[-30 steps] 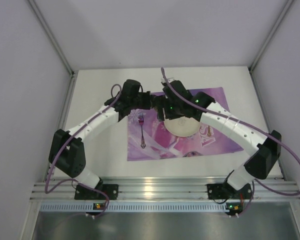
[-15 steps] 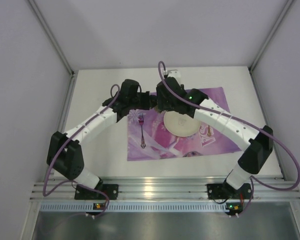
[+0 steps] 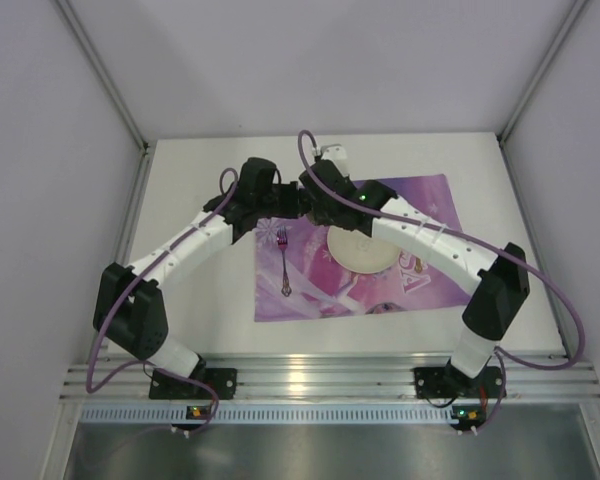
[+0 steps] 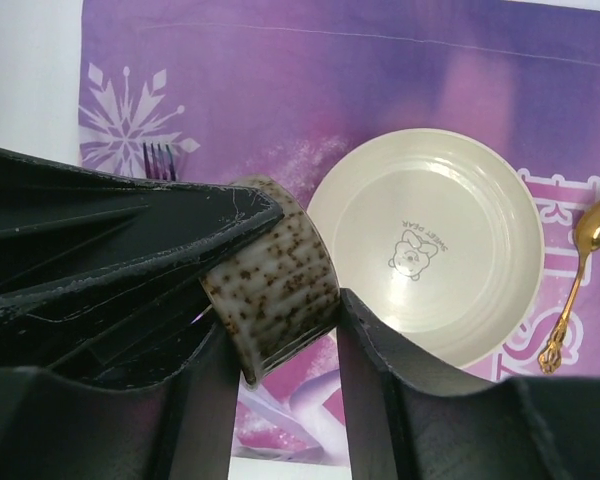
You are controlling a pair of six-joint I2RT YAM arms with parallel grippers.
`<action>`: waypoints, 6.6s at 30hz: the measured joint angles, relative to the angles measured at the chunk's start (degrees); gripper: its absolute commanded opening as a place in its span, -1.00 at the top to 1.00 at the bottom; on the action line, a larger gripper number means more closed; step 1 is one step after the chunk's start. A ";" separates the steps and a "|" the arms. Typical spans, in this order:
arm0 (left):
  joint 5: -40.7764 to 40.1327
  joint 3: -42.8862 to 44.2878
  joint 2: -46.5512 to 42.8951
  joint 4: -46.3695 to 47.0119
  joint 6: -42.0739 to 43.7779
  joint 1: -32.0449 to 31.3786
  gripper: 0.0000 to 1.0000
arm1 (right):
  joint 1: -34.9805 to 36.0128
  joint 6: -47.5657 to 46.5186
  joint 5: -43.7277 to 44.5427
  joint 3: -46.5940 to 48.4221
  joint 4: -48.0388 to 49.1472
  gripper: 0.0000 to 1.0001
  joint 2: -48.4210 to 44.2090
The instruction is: Set the dinner table for one person
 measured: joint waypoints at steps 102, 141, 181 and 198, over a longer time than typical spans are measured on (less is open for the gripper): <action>8.44 -2.99 -4.24 -3.28 59.10 -3.26 -0.18 | -36.83 20.11 -64.76 -32.17 16.44 1.00 -10.97; -8.94 2.58 -6.03 1.95 67.60 -15.13 -0.08 | -37.51 41.88 -83.80 -38.93 33.35 1.00 -18.05; 11.28 3.26 6.38 33.31 53.92 -10.71 1.00 | -39.15 82.09 -81.77 -51.98 93.90 0.24 -12.02; 9.11 26.32 13.55 -0.33 70.23 -14.86 1.00 | -41.90 83.06 -86.20 -51.87 95.45 -0.99 -12.68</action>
